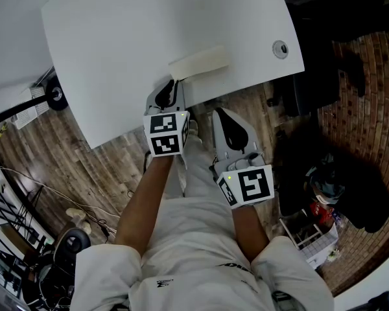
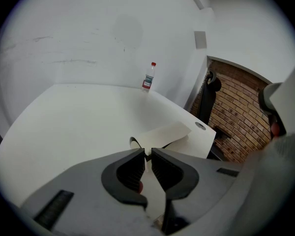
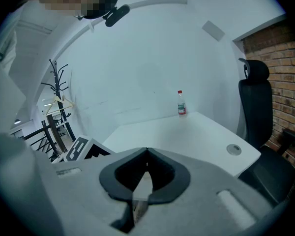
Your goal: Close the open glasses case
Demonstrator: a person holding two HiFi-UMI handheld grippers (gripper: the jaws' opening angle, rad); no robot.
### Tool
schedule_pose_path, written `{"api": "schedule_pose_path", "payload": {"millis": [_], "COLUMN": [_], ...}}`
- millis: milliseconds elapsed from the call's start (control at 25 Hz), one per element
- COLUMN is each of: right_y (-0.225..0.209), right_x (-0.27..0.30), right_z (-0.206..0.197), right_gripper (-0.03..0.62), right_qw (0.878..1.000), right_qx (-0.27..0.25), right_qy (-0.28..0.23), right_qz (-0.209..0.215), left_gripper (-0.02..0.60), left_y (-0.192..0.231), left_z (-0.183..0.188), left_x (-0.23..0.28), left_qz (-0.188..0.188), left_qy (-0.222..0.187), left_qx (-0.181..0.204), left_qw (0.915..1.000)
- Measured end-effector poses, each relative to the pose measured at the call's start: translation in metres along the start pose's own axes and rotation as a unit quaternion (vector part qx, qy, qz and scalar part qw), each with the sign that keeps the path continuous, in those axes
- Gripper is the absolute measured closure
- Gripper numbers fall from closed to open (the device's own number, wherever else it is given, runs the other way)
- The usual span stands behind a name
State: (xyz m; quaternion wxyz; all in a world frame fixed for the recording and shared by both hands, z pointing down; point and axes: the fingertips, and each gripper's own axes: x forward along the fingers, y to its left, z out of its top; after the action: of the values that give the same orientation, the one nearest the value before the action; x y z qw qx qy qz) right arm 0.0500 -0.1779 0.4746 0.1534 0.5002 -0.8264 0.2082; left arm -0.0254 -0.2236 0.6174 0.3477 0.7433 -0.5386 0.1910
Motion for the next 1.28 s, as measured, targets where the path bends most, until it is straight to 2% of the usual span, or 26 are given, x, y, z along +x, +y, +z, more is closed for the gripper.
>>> {"api": "schedule_pose_path", "payload": {"millis": [360, 720, 1000, 1280], "right_y": [-0.001, 0.006, 0.011, 0.019], "right_x": [-0.011, -0.022, -0.039, -0.064], "right_z": [-0.006, -0.004, 0.011, 0.039], "right_gripper": [0.592, 0.592, 0.592, 0.592], "right_qw": [1.000, 1.000, 1.000, 0.999], "right_qx": [-0.002, 0.003, 0.002, -0.002], "right_qy": [0.001, -0.008, -0.021, -0.040], "right_qz": [-0.003, -0.006, -0.009, -0.004], "left_gripper": [0.551, 0.572, 0.583, 0.584], "left_y": [-0.002, -0.005, -0.015, -0.031], "left_z": [-0.012, -0.009, 0.013, 0.041], "left_x": [-0.002, -0.020, -0.048, -0.098], "left_qz": [0.006, 0.009, 0.007, 0.005], "left_qy": [0.008, -0.004, -0.022, -0.053], "left_qx": [0.003, 0.010, 0.012, 0.036], "left_qw": [0.9999, 0.9999, 0.9997, 0.9979]}}
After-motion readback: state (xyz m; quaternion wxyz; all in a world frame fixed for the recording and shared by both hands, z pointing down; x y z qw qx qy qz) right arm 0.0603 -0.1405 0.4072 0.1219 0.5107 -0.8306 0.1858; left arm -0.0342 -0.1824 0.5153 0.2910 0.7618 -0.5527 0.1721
